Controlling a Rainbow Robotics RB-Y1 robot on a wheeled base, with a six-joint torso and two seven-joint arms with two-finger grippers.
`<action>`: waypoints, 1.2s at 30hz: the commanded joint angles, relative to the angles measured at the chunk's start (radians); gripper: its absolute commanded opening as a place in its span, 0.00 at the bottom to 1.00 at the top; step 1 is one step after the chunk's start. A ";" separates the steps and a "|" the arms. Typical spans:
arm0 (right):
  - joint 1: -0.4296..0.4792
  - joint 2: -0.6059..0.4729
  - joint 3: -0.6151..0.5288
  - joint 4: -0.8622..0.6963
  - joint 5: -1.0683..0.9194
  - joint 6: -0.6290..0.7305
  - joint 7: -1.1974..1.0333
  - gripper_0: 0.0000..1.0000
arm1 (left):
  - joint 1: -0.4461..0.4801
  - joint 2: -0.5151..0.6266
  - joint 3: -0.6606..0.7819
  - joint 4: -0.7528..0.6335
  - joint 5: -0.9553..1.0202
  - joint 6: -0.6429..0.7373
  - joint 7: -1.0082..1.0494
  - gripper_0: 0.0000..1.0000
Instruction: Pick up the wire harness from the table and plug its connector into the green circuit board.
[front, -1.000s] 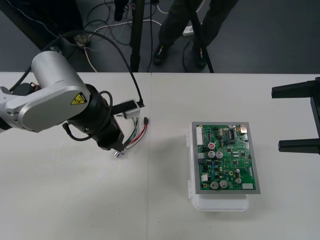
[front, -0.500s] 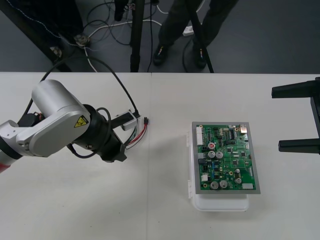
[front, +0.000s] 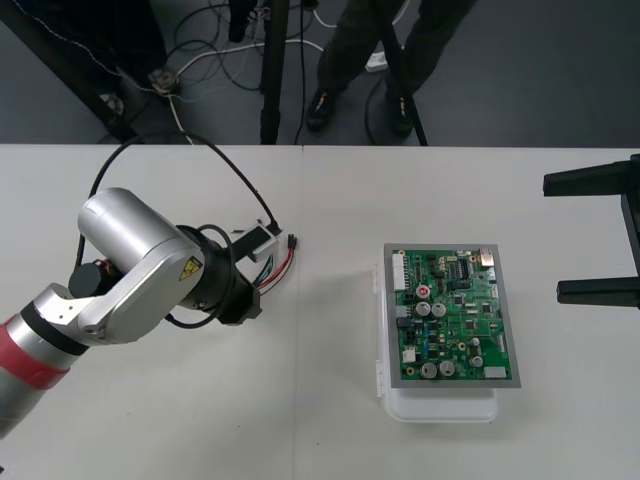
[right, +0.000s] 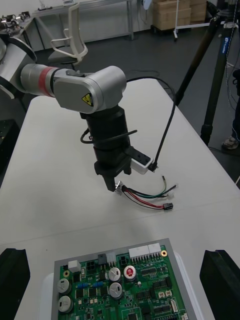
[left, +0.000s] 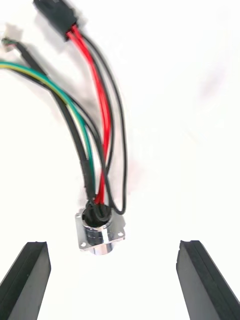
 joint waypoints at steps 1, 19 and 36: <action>-0.021 -0.034 -0.029 -0.005 -0.013 0.005 -0.057 1.00 | 0.055 -0.060 0.051 -0.007 -0.102 -0.048 -0.051 0.74; -0.021 -0.034 -0.029 -0.005 -0.013 0.005 -0.057 1.00 | 0.083 -0.138 0.060 0.078 -0.154 0.022 -0.077 0.74; -0.021 -0.034 -0.029 -0.005 -0.013 0.005 -0.057 1.00 | 0.085 -0.143 0.061 0.114 -0.154 0.136 -0.126 0.74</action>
